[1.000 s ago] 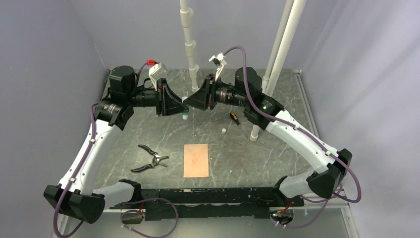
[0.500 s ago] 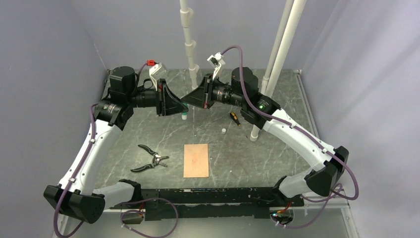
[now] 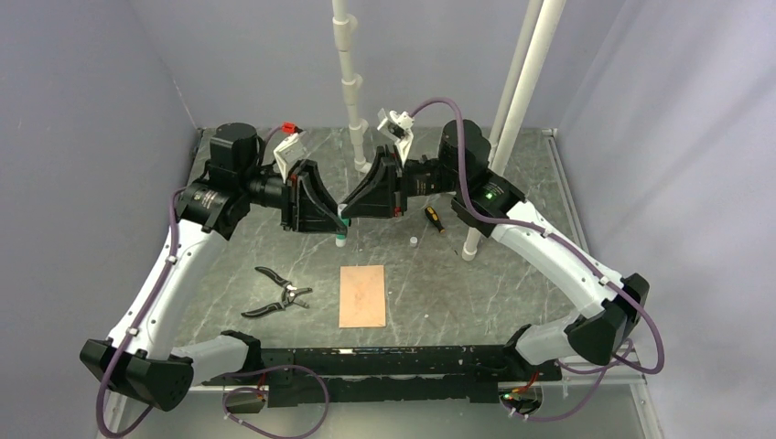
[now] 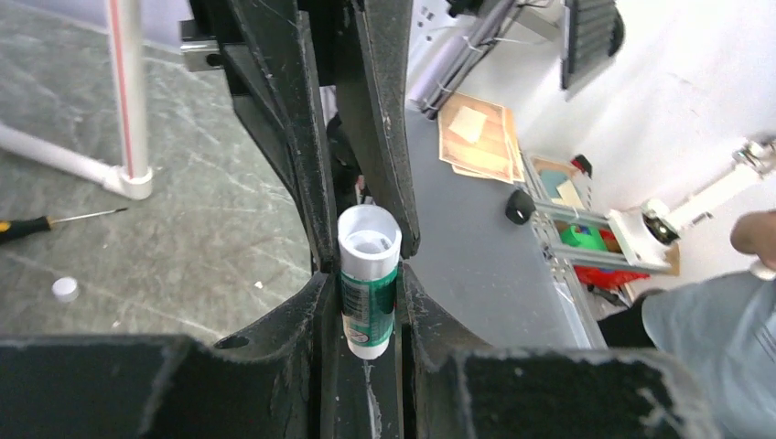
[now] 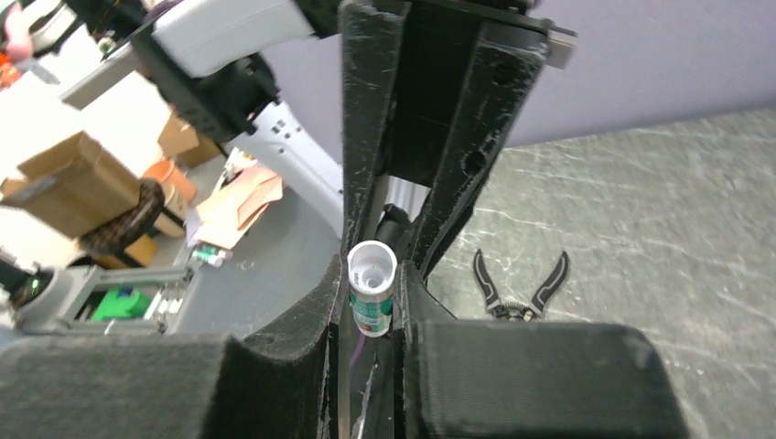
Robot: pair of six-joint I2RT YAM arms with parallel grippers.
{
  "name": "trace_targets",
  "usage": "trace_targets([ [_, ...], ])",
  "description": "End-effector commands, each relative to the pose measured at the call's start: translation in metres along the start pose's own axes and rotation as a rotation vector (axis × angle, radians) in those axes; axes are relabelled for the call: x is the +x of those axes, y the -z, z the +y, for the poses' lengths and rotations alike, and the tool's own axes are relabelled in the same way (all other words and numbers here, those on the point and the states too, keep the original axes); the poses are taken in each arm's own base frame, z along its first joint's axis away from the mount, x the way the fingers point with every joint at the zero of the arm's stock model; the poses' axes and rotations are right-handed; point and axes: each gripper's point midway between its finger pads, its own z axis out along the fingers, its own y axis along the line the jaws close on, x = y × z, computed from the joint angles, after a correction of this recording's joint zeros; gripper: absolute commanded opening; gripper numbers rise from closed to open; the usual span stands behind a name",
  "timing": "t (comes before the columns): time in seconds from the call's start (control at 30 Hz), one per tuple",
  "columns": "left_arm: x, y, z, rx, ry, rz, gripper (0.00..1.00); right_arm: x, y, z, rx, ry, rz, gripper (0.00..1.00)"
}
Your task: Place the letter into the envelope and seal it
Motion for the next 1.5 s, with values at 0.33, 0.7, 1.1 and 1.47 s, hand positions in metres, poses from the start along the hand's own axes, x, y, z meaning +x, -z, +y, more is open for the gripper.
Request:
trace_targets([
  [0.33,-0.018,0.02,0.078,-0.472,-0.085,-0.063,0.02,-0.027,0.034,-0.084,0.634,-0.273,-0.32,0.75],
  [0.7,-0.011,0.017,0.095,-0.477,0.012,-0.05,0.02,-0.021,0.012,-0.094,0.738,-0.301,-0.287,0.67],
  [1.1,-0.012,0.015,0.082,-0.444,-0.004,-0.069,0.02,-0.022,0.004,-0.093,0.747,-0.326,-0.296,0.39],
  [1.47,-0.015,0.014,0.074,-0.417,-0.025,-0.077,0.02,-0.007,-0.011,-0.103,0.782,-0.342,-0.196,0.43],
])
